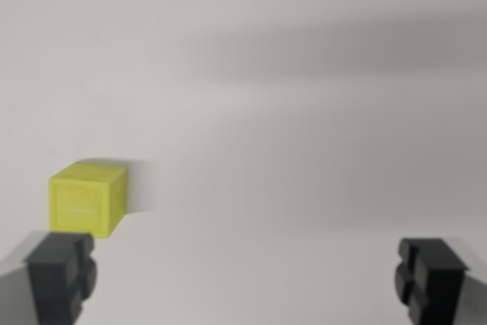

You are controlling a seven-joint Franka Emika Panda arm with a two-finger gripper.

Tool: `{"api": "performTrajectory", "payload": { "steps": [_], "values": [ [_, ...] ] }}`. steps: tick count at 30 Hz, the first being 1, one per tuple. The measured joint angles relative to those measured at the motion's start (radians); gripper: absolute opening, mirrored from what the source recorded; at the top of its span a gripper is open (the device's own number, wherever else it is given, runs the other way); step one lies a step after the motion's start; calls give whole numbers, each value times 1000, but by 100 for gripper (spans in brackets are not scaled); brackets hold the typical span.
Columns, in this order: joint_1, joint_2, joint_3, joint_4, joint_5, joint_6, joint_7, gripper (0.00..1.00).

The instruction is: Pick yellow cube

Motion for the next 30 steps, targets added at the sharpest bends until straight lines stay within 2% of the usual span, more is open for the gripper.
{"api": "performTrajectory", "payload": {
  "steps": [30],
  "values": [
    [62, 38, 0, -86, 1, 106, 80, 100]
  ]
}}
